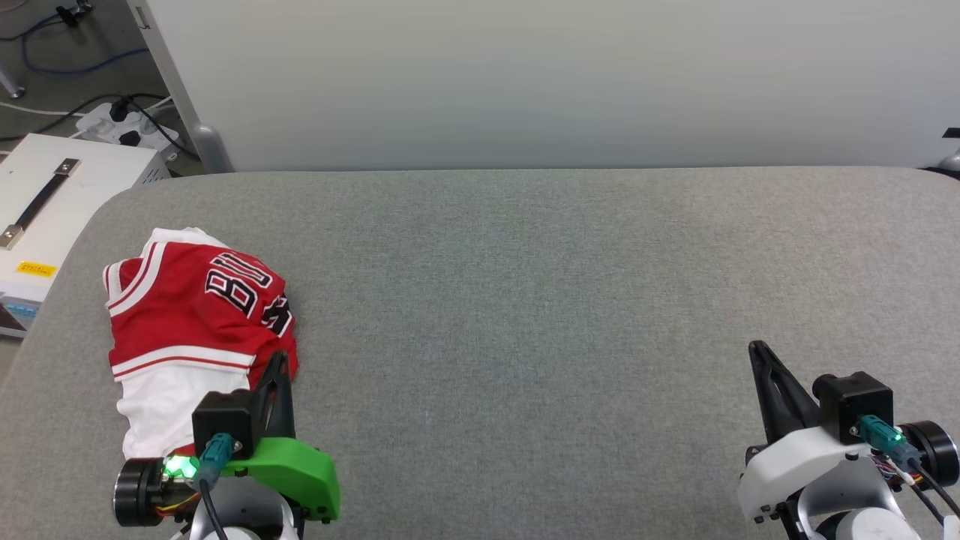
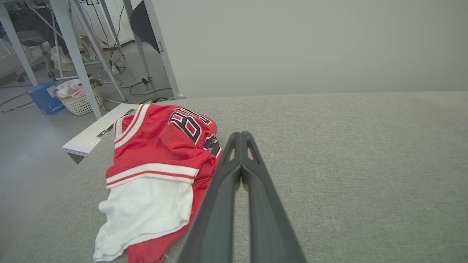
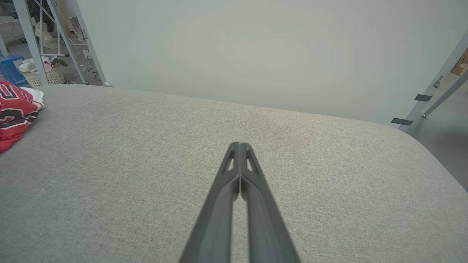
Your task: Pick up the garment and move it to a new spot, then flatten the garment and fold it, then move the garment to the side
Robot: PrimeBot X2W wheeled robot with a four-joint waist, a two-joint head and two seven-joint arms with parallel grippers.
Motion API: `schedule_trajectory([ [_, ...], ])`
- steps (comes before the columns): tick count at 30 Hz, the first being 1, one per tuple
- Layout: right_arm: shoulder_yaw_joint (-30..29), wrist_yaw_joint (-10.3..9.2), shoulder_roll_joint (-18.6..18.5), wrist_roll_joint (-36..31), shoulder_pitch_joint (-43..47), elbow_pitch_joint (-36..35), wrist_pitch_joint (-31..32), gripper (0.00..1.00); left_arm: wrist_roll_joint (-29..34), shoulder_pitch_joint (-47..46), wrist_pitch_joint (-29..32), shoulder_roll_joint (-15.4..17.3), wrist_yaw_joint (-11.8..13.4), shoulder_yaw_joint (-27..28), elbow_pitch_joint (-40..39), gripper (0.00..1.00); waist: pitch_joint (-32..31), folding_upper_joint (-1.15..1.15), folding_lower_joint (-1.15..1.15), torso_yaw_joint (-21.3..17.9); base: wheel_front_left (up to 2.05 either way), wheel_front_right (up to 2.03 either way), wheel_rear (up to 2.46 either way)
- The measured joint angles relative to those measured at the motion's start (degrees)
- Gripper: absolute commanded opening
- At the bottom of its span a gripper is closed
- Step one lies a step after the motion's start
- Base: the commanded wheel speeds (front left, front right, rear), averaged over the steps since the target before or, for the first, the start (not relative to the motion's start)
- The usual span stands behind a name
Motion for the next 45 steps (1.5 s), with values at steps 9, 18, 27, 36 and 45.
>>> schedule_trajectory([
  [9,0.00,0.00,0.00,0.00,0.00,0.00,0.01,0.00,0.00,0.00,0.00,0.00,0.00,0.00,0.00,0.00,0.00,0.00,0.00,0.00,0.00,0.00,0.00],
  [18,0.00,0.00,0.00,0.00,0.00,0.00,0.01,0.00,0.00,0.00,0.00,0.00,0.00,0.00,0.00,0.00,0.00,0.00,0.00,0.00,0.00,0.00,0.00],
  [27,0.01,-0.05,0.08,0.05,0.02,0.00,0.00,1.00,-0.03,0.07,0.00,0.01,-0.01,-0.01,0.01,1.00,0.00,0.00,0.00,0.00,0.00,0.00,0.00],
  [36,-0.27,-0.05,0.09,0.79,0.03,-0.33,-0.63,1.00,-0.38,0.08,-0.60,0.01,0.49,-0.13,-0.23,1.00,0.15,0.00,0.00,-0.03,0.00,0.00,0.00],
  [45,-0.59,-0.05,0.08,1.91,0.09,-1.09,-1.68,1.00,-1.03,0.08,-1.76,0.01,0.99,-0.41,-0.73,1.00,0.23,0.00,0.00,-0.05,0.00,0.00,0.00],
])
